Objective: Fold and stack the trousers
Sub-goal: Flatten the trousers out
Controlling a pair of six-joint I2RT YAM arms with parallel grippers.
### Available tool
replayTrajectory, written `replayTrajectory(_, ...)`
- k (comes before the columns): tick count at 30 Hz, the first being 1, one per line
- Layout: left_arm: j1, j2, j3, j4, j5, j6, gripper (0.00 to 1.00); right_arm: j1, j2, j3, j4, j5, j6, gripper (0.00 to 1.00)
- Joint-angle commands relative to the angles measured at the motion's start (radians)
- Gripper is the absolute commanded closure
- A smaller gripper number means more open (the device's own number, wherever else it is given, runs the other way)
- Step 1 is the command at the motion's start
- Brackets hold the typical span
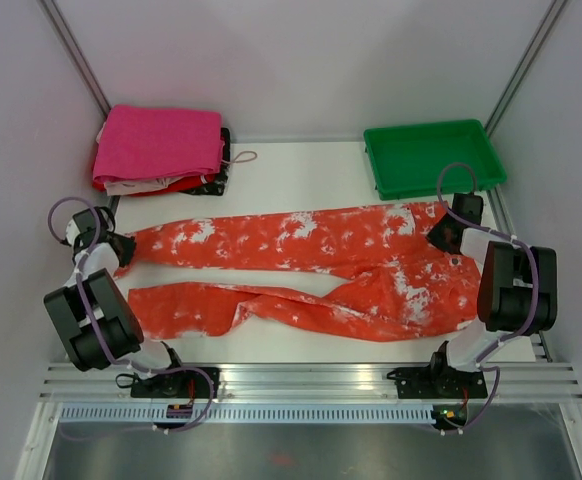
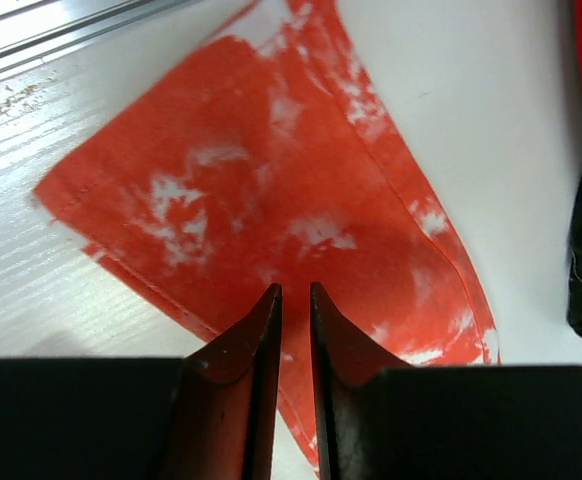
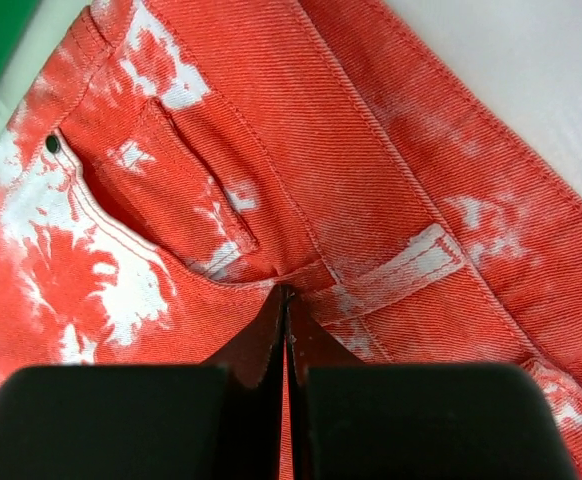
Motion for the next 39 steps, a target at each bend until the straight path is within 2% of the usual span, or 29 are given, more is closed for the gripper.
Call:
replayTrajectory(1, 0.016, 0.022, 0.009, 0.024, 0.008, 0.014, 0.77, -0.075, 0.052, -0.022, 0.031, 0.051, -0.004, 1.00)
replayTrajectory(4, 0.016, 0.062, 0.013, 0.052, 0.017, 0.011, 0.76, -0.101, 0.053, -0.016, 0.028, 0.048, -0.010, 1.00)
replayTrajectory(7, 0.016, 0.143, 0.033, 0.075, 0.083, -0.010, 0.77, -0.102, 0.044, -0.018, 0.036, 0.013, -0.007, 1.00)
replayTrajectory(10, 0.016, 0.232, 0.062, 0.075, 0.134, -0.055, 0.84, -0.102, 0.035, -0.019, 0.045, -0.021, -0.001, 1.00)
replayTrajectory(15, 0.016, 0.297, 0.099, 0.055, 0.111, -0.092, 0.97, -0.102, 0.007, -0.010, 0.042, -0.035, -0.005, 1.00)
replayTrajectory(21, 0.016, 0.381, 0.199, 0.001, 0.088, -0.084, 0.98, -0.102, 0.044, 0.039, 0.044, -0.024, 0.001, 1.00)
replayTrajectory(27, 0.012, 0.437, 0.297, 0.018, 0.108, -0.037, 0.98, -0.103, 0.125, 0.120, 0.040, -0.009, 0.005, 1.00)
replayTrajectory(34, -0.059, 0.473, 0.386, -0.011, 0.057, 0.037, 0.98, -0.103, 0.228, 0.243, -0.001, 0.066, 0.002, 1.00)
replayTrajectory(39, -0.082, 0.464, 0.385, -0.014, 0.057, 0.045, 0.98, -0.108, 0.174, 0.203, -0.019, 0.137, -0.001, 1.00)
